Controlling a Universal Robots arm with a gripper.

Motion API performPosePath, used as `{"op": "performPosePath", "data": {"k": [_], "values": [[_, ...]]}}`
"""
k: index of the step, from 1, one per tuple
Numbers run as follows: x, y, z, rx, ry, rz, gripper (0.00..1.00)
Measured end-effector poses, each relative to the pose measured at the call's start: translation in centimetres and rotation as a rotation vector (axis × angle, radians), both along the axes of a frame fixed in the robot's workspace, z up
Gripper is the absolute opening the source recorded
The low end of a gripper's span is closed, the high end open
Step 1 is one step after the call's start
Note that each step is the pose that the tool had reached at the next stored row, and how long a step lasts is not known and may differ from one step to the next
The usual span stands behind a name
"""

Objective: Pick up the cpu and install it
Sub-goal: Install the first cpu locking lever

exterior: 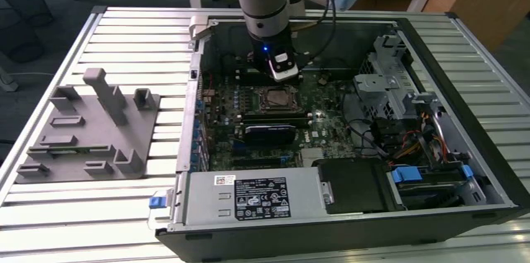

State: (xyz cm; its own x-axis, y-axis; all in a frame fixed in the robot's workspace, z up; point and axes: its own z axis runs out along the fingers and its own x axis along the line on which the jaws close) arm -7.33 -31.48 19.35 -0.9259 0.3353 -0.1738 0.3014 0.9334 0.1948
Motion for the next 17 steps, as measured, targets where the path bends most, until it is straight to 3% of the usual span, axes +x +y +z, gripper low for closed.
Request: {"op": "performPosePath", "data": {"k": [5,11,15,17], "values": [[0.01,0.0,-0.04,-0.01,-0.002,-0.009,0.11],[0.01,0.0,-0.2,-0.0105,-0.0031,-0.013,0.11],[0.01,-0.02,-0.27,-0.004,-0.003,-0.013,0.11],[0.01,-0.04,-0.28,0.006,-0.0029,-0.013,0.11]]}}
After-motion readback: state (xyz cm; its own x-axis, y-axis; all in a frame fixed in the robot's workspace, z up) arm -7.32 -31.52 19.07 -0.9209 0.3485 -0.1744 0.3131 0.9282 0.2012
